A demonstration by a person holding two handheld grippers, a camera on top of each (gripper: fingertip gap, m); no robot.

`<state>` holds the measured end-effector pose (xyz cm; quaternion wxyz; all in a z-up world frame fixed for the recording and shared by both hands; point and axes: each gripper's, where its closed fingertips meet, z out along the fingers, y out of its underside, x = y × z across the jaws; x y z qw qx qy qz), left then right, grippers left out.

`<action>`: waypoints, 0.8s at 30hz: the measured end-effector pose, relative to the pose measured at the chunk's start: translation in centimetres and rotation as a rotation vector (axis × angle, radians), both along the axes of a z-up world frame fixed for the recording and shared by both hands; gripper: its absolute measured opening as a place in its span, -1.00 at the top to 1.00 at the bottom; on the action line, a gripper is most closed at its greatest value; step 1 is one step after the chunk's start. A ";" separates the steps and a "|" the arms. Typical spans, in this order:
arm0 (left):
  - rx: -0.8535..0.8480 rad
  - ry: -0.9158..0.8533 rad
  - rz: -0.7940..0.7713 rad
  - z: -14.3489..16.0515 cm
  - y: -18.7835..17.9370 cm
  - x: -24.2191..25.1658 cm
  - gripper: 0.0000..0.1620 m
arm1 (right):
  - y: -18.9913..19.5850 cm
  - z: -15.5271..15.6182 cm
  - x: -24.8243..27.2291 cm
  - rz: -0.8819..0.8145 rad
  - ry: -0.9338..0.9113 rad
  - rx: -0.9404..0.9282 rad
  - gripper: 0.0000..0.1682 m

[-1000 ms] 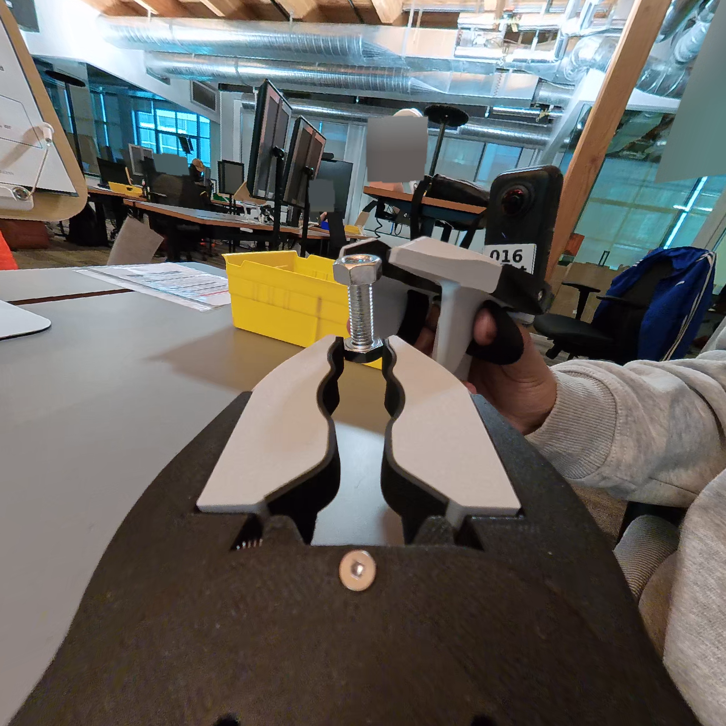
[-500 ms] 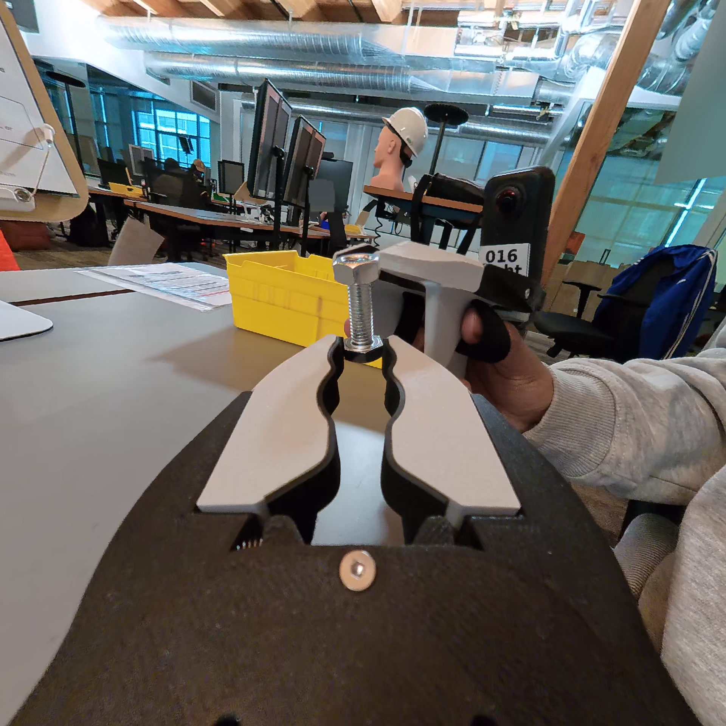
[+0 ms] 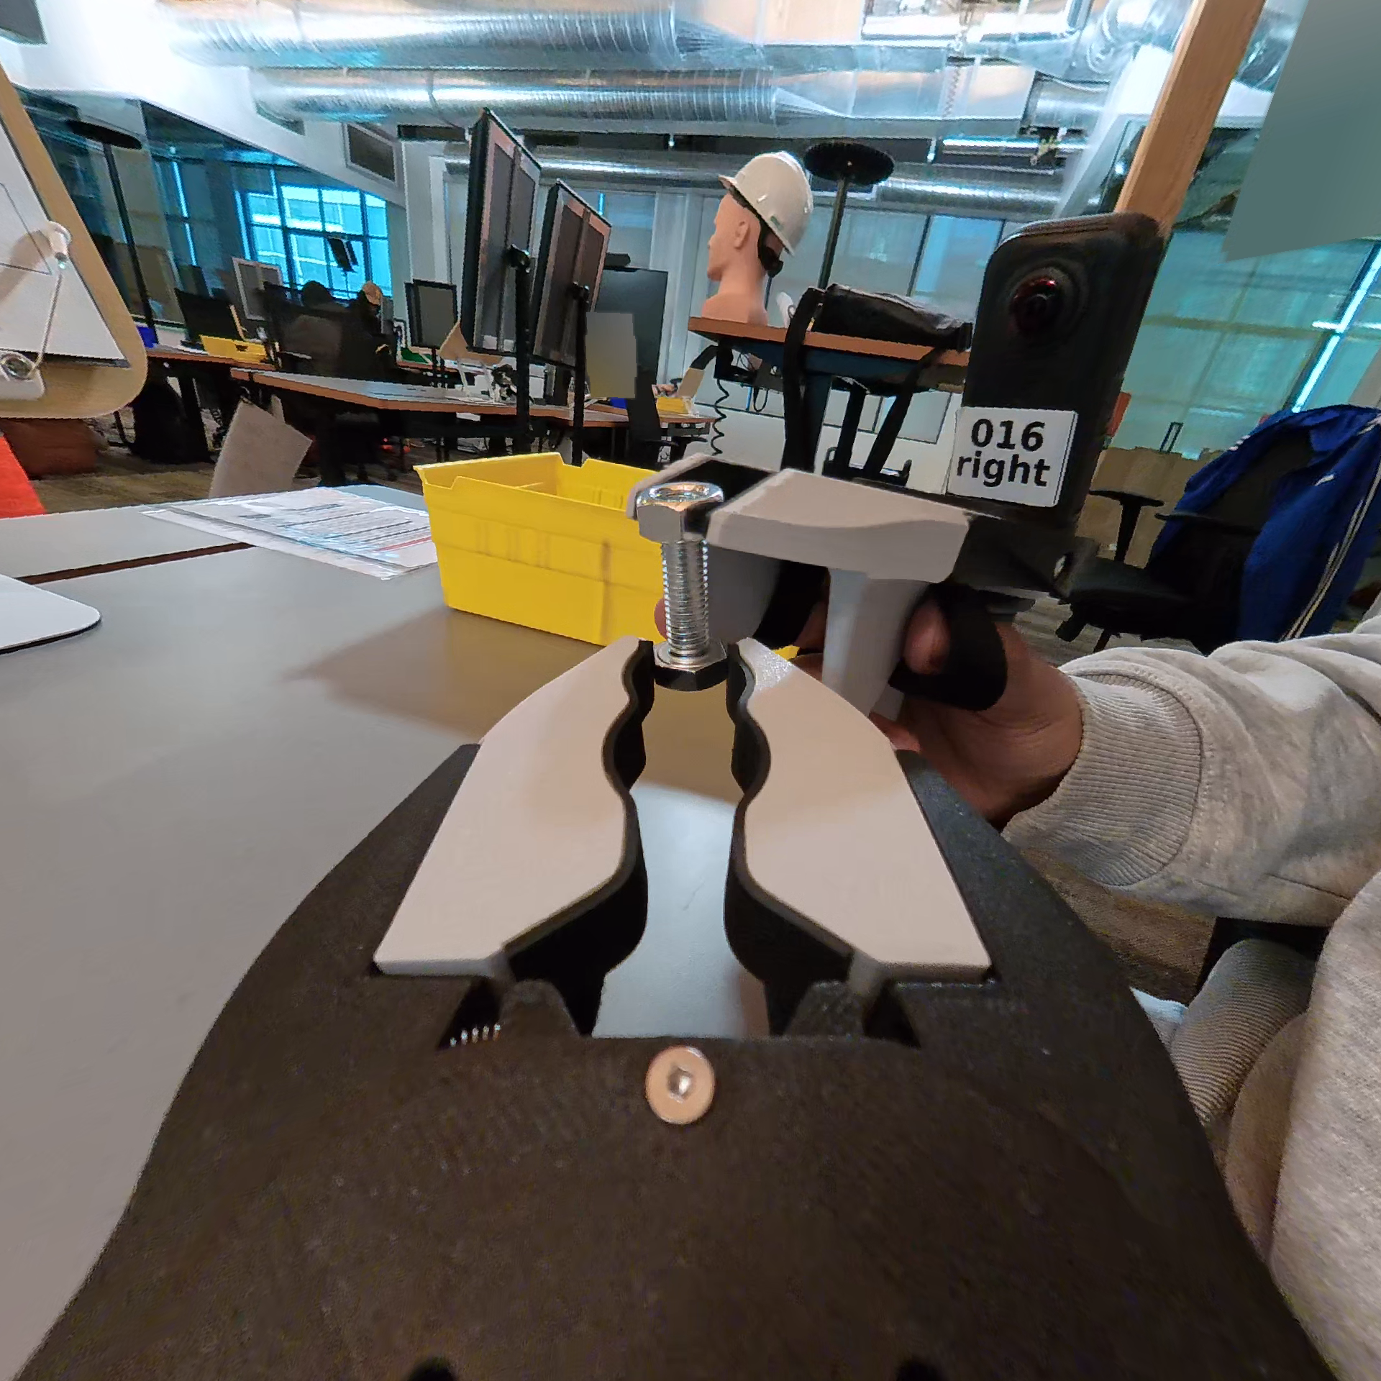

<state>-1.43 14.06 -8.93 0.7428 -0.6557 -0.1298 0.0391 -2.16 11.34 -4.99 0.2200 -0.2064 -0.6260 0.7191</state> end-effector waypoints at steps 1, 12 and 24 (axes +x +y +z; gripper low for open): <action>-0.001 0.001 0.001 0.0 0.0 0.0 0.75 | 0.1 0.0 0.0 0.000 -0.003 -0.001 0.78; 0.053 -0.033 -0.052 0.6 -0.1 0.4 0.75 | 0.7 0.6 0.2 0.104 -0.095 -0.137 0.79; 0.128 -0.117 -0.159 1.3 -0.3 1.2 0.76 | 0.9 1.1 0.7 0.226 -0.170 -0.245 0.79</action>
